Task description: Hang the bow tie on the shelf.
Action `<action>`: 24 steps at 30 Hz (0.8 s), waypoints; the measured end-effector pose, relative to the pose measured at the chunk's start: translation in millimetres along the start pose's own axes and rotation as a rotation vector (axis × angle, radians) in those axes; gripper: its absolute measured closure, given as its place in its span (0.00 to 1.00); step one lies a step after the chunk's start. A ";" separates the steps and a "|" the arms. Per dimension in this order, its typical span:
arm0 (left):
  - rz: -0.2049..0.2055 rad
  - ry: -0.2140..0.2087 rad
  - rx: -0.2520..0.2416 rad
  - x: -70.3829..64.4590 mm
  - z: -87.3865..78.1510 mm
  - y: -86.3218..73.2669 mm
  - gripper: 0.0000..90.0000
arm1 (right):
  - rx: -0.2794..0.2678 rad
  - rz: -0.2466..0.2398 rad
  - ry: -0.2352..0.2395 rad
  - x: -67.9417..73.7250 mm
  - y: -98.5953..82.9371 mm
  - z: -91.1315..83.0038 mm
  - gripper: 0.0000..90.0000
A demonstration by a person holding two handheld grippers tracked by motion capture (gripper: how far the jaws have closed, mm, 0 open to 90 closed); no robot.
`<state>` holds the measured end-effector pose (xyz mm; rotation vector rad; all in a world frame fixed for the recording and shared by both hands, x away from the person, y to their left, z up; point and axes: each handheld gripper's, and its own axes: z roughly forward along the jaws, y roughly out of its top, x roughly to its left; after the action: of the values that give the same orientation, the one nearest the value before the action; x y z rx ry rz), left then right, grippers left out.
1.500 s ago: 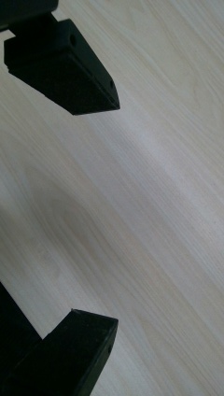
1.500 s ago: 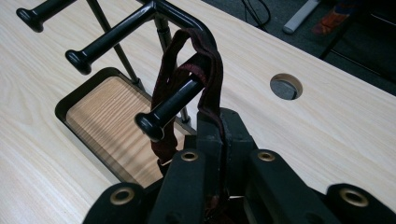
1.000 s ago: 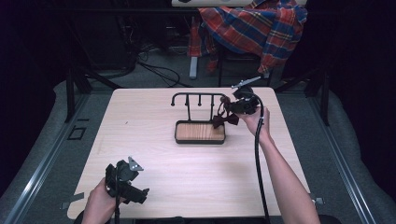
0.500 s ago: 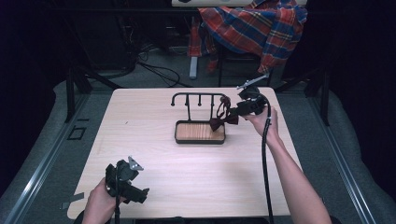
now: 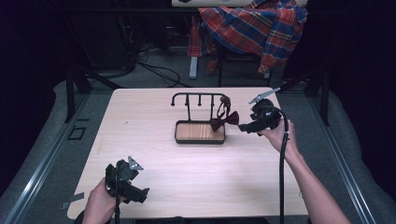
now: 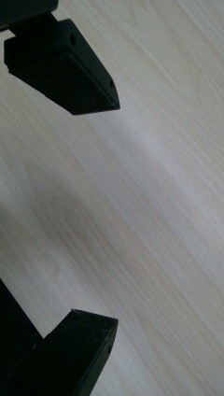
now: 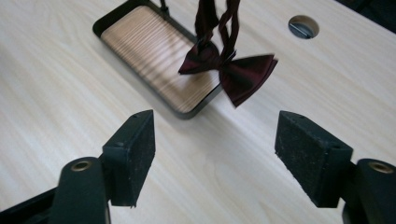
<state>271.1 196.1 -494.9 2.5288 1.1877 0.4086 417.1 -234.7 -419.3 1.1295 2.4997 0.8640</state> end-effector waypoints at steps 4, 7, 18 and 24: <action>0.004 0.003 0.005 -1.0 0.4 0.3 0.00 | 0.012 -0.013 0.008 6.3 -16.6 -3.8 0.26; 0.002 0.002 0.005 -0.8 0.4 0.2 0.00 | 0.041 -0.036 0.010 11.6 -28.5 -5.4 0.24; 0.013 0.015 0.007 -1.9 0.8 0.6 0.00 | 0.133 -0.056 0.045 35.5 -73.2 6.9 0.17; 0.009 0.011 0.009 -2.3 1.8 1.2 0.00 | 0.189 -0.057 0.082 44.5 -100.3 12.2 0.16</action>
<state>271.3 193.3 -496.4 2.5442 1.1849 0.4207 333.9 -248.5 -490.5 1.0930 2.7144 0.6831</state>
